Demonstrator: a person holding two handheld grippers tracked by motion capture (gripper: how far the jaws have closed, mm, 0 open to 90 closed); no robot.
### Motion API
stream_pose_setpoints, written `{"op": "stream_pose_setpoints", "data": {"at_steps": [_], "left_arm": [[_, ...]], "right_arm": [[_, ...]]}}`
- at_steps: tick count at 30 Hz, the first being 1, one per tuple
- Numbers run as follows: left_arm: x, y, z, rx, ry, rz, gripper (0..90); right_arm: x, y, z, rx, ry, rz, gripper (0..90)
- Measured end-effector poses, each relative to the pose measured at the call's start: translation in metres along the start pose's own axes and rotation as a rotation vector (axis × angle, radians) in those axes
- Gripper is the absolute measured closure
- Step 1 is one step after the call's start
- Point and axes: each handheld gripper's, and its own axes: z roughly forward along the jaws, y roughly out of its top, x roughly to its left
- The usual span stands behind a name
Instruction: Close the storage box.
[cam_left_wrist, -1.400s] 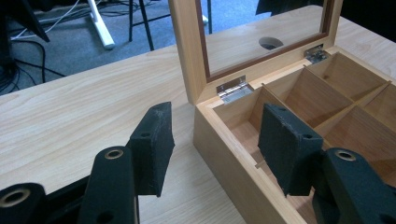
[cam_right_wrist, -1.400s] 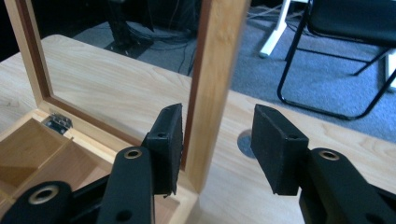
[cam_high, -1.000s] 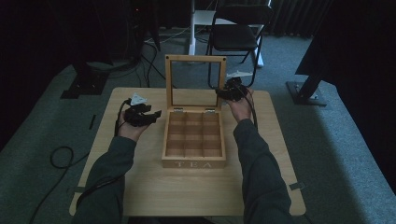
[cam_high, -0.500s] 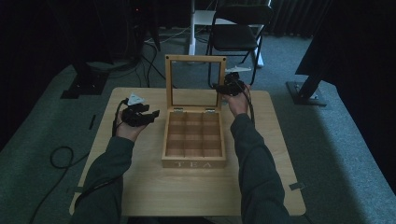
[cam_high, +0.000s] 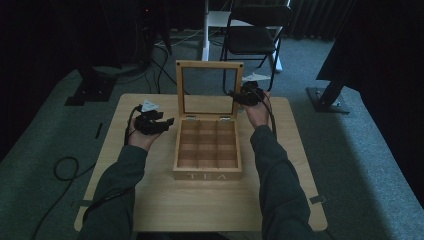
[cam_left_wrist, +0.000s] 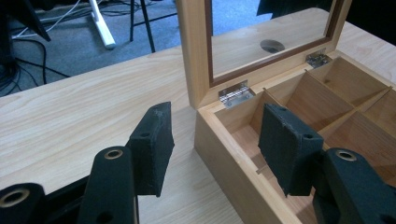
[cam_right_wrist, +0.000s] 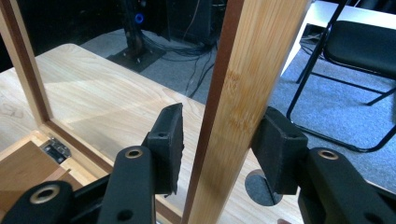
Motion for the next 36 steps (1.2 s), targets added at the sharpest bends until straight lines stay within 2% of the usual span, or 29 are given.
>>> {"op": "stream_pose_setpoints", "data": {"at_steps": [8, 13, 20, 25, 27, 30, 32, 36], "left_arm": [[-0.005, 0.006, 0.006, -0.005, -0.008, -0.001, 44.9], [-0.007, 0.009, 0.007, -0.011, -0.009, 0.004, 44.4], [-0.007, 0.02, 0.009, -0.024, 0.0, -0.008, 44.8], [-0.011, 0.034, 0.006, -0.06, 0.01, -0.004, 46.1], [-0.013, 0.043, 0.004, -0.075, 0.018, 0.002, 47.9], [-0.014, 0.047, 0.003, -0.076, 0.028, 0.007, 50.9], [-0.015, 0.053, 0.001, -0.08, 0.048, 0.007, 56.0], [-0.015, 0.057, -0.001, -0.092, 0.055, 0.008, 61.0]], "right_arm": [[0.004, -0.005, -0.011, -0.038, 0.01, 0.0, 56.2], [0.004, -0.008, -0.019, -0.056, 0.032, -0.005, 59.2], [0.007, -0.008, -0.03, -0.068, 0.041, -0.044, 60.4], [0.011, -0.011, -0.039, -0.077, 0.045, -0.07, 61.7], [0.013, -0.013, -0.043, -0.078, 0.052, -0.077, 62.4], [0.014, -0.014, -0.045, -0.079, 0.055, -0.083, 62.5], [0.016, -0.016, -0.048, -0.081, 0.052, -0.096, 62.4], [0.018, -0.018, -0.052, -0.083, 0.054, -0.09, 61.9]]}}
